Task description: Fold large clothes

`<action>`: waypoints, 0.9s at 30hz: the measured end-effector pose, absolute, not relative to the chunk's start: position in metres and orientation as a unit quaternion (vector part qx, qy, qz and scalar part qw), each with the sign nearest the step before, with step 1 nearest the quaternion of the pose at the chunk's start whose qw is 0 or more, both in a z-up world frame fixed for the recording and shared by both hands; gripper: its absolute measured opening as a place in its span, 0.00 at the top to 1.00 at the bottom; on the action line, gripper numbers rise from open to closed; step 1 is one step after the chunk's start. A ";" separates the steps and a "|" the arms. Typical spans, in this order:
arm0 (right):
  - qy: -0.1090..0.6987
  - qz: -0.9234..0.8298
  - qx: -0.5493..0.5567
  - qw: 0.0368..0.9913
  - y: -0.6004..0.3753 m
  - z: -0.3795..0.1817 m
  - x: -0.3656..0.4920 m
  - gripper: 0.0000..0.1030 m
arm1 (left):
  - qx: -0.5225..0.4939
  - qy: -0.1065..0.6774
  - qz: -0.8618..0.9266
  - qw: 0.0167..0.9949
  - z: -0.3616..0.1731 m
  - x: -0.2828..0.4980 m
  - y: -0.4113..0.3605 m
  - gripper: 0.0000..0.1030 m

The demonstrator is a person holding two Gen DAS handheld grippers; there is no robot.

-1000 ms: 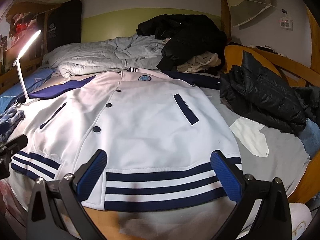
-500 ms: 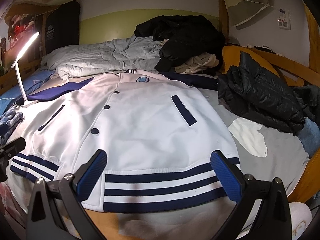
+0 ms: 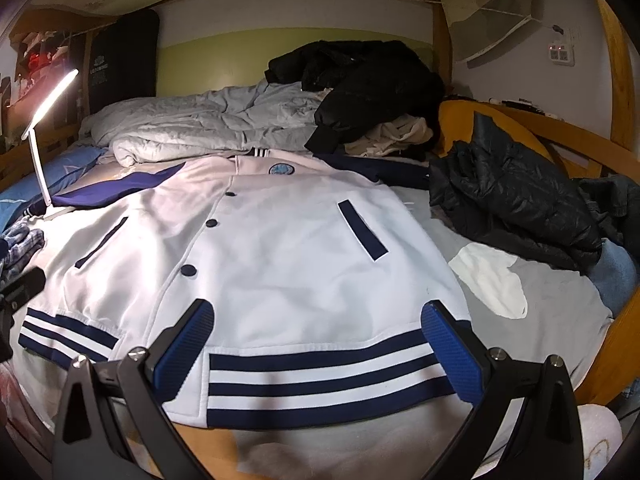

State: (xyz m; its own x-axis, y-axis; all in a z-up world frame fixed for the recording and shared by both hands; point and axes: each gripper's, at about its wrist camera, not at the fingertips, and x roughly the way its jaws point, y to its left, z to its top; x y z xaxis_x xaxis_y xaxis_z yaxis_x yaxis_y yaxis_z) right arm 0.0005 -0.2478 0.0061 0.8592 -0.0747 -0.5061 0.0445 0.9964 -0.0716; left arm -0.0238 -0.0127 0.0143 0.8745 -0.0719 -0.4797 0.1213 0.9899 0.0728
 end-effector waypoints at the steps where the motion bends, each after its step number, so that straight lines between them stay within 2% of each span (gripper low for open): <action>1: 0.261 -0.031 -0.027 0.964 -0.248 0.007 0.000 0.00 | 0.044 0.256 -0.061 0.964 0.013 -0.022 -0.012 0.00; 12: 0.267 -0.007 -0.036 0.963 -0.242 0.006 -0.002 0.00 | 0.039 0.269 -0.053 0.961 0.011 -0.018 -0.010 0.00; 27: 0.268 -0.006 -0.045 0.962 -0.242 0.008 -0.004 0.00 | 0.040 0.244 -0.030 0.968 0.019 -0.021 0.000 0.00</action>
